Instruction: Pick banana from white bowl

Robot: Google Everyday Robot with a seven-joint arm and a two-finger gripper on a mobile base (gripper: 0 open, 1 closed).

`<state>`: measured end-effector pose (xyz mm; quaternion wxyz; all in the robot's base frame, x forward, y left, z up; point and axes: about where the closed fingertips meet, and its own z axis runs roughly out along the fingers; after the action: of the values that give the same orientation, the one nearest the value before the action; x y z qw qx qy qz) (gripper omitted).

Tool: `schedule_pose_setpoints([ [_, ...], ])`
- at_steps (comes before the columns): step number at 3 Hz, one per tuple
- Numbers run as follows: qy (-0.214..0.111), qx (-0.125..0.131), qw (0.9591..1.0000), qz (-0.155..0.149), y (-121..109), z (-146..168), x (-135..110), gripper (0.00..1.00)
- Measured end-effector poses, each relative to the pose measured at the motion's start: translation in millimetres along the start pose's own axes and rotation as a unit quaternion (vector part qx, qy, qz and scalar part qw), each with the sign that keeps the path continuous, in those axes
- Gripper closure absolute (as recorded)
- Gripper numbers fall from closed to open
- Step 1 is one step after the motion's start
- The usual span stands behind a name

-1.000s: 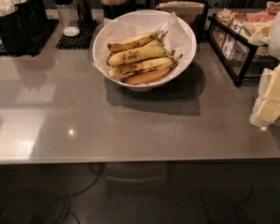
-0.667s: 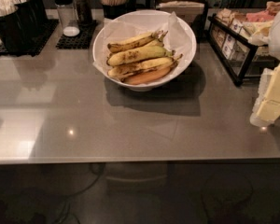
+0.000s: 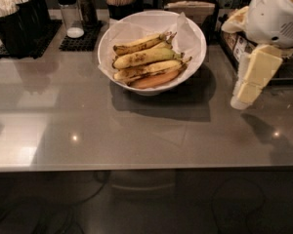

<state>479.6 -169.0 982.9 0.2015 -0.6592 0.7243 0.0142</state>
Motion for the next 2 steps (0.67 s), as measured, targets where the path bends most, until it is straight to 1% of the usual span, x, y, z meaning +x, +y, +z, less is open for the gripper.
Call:
schedule_pose_setpoints([
  [1, -0.072, -0.012, 0.997, -0.026, -39.4, 9.8, -40.2, 0.0],
  [2, -0.082, 0.001, 0.9963, -0.027, -47.6, 2.0, -45.3, 0.0],
])
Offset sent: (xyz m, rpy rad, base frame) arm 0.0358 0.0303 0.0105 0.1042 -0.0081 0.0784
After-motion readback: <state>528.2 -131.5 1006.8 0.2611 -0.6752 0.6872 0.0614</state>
